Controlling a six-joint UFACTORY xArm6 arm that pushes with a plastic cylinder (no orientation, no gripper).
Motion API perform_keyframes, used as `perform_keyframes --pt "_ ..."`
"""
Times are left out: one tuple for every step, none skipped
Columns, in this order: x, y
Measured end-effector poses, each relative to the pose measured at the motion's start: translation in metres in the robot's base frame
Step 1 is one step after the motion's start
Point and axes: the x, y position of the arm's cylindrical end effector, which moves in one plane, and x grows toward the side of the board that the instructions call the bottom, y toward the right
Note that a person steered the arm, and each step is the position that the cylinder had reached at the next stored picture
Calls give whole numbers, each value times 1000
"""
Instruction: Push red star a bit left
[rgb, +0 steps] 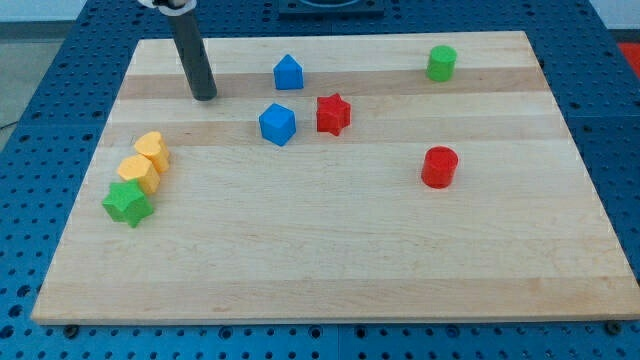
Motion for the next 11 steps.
perform_keyframes --pt "21 3" --pt "28 3" --pt "41 28" --pt "36 66" --pt "17 89" --pt "1 141" --pt "1 200" --pt "9 212" --pt "19 190" --pt "19 176" --pt "19 161"
